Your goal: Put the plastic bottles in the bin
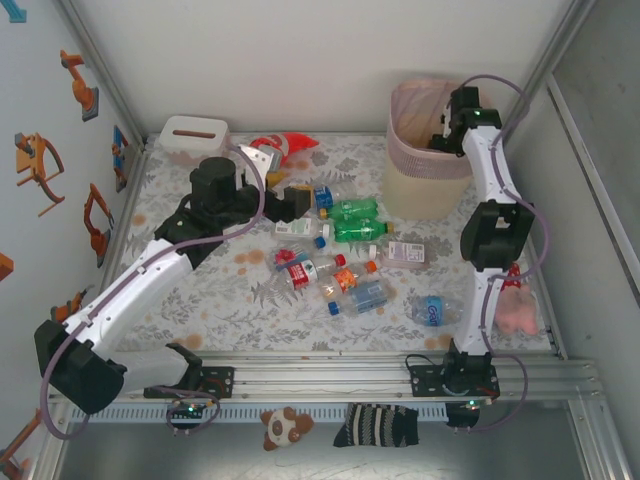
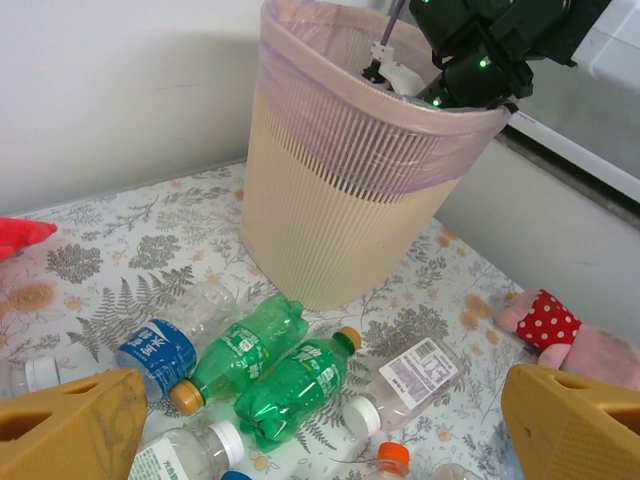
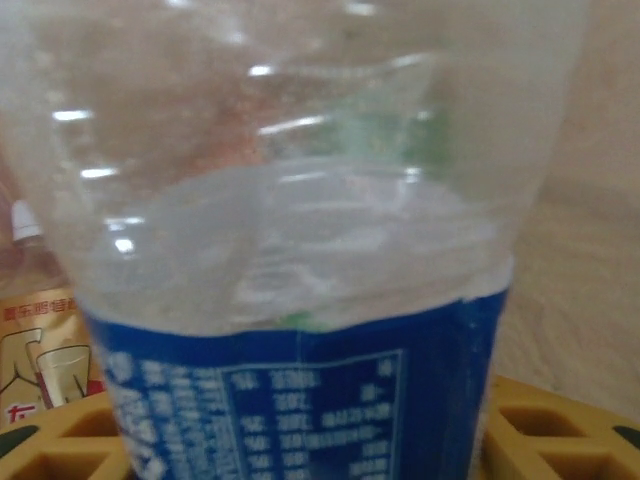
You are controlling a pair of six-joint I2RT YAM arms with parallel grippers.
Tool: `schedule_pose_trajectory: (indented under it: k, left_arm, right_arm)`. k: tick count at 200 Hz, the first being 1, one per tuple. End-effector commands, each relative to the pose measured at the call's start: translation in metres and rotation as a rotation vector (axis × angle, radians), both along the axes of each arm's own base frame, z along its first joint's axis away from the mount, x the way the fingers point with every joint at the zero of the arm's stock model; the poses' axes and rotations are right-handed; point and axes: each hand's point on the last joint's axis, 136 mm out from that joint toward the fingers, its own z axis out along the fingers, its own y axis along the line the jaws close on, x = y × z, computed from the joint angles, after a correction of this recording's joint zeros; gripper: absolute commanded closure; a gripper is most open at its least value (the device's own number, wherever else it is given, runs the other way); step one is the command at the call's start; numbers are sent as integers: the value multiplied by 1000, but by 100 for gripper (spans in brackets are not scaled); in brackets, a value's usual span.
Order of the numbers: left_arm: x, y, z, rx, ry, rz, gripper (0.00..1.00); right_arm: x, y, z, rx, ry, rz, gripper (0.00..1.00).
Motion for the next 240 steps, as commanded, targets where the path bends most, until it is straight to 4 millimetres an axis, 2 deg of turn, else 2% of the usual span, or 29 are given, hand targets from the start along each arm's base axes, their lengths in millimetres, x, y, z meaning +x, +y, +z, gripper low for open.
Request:
schedule_pose_trajectory:
  k: [1,18,42,146,184,240]
  left_arm:
    - [1,-1,2,3,-9,-21,9]
    - [0,-1,0,12,-4,-23,9]
    - [1,1,-1,20,0,-18,9]
    - [12,3,-20,85,68,24,11]
    - [31,12,-35,108,165,132,17]
    - [76,50,-72,17,416,461,19]
  right_arm:
    - [-7,-5,0,-22,26,-24,35]
    - [-9,-3,9,-11,8,-27,29]
    - [-11,-2,27,-5,-27,-24,27]
    - [-37,8,108,15,-175,-5,25]
    - [-48,14,139,39,-240,0,25]
    - [-69,20,174,69,-326,5,26]
